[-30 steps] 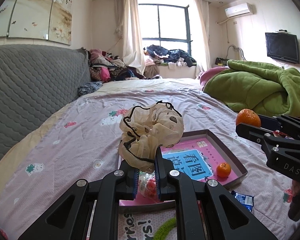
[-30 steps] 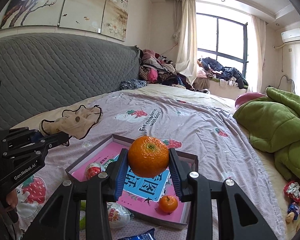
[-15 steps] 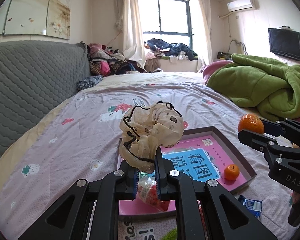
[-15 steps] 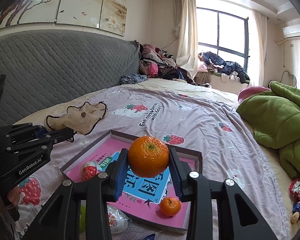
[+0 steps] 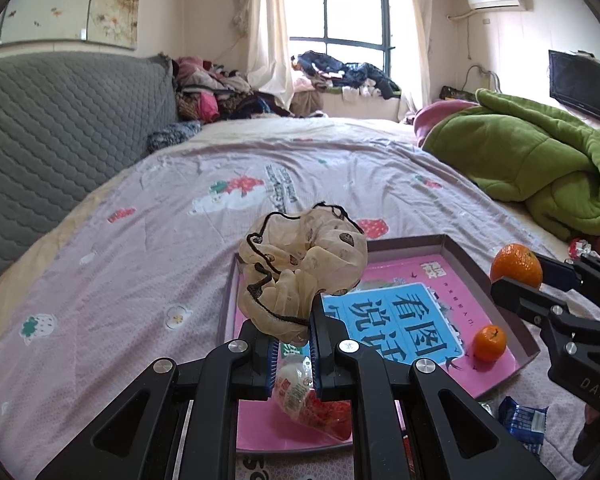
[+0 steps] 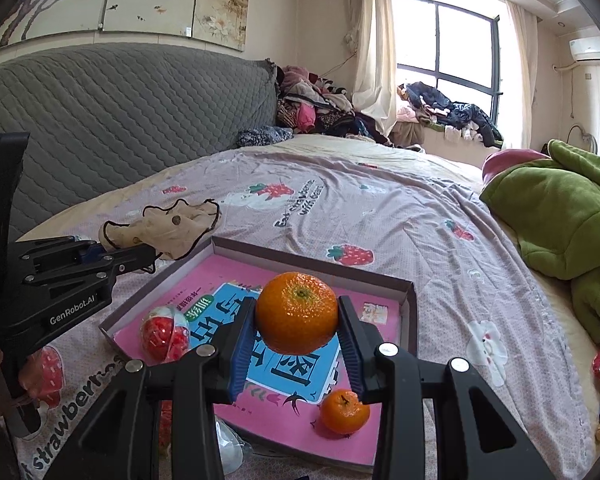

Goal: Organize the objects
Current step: 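Carry the mesh cloth with left gripper while right gripper carries tangerine over pink box, then lower the mesh cloth into the box with left gripper while right lowers tangerine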

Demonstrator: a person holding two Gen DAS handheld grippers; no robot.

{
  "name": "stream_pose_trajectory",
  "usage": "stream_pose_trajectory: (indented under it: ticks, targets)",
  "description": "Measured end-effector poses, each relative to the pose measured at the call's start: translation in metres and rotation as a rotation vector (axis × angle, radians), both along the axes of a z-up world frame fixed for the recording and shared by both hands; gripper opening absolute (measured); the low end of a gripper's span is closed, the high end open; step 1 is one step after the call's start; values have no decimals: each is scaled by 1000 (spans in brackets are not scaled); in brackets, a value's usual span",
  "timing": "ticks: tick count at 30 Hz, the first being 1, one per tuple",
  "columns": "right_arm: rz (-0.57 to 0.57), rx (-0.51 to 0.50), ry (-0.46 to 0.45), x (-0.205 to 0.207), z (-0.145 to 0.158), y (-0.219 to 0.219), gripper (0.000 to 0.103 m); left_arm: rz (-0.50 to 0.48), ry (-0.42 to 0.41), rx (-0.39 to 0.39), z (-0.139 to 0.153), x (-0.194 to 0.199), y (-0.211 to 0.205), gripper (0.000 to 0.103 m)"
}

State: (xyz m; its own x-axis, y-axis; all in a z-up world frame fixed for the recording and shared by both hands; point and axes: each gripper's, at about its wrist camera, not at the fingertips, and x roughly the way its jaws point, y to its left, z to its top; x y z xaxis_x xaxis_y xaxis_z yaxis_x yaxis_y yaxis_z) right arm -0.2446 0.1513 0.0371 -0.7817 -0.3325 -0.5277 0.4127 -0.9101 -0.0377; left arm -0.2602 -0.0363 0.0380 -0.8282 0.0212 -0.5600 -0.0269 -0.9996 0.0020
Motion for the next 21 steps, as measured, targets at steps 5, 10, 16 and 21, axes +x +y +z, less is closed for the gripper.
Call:
stream_pose_trajectory:
  ticks: [5, 10, 16, 21]
  targets:
    - [1, 11, -53, -11, -17, -2, 40, 1, -77, 46, -15, -19, -5, 13]
    - [2, 2, -103, -22, -29, -2, 40, 12, -149, 93, -31, -35, -14, 13]
    - [14, 16, -129, -25, -41, -9, 40, 12, -182, 78, -39, -43, -12, 13]
    - [19, 47, -159, -30, -53, -14, 40, 1, -209, 71, -44, -50, -11, 13]
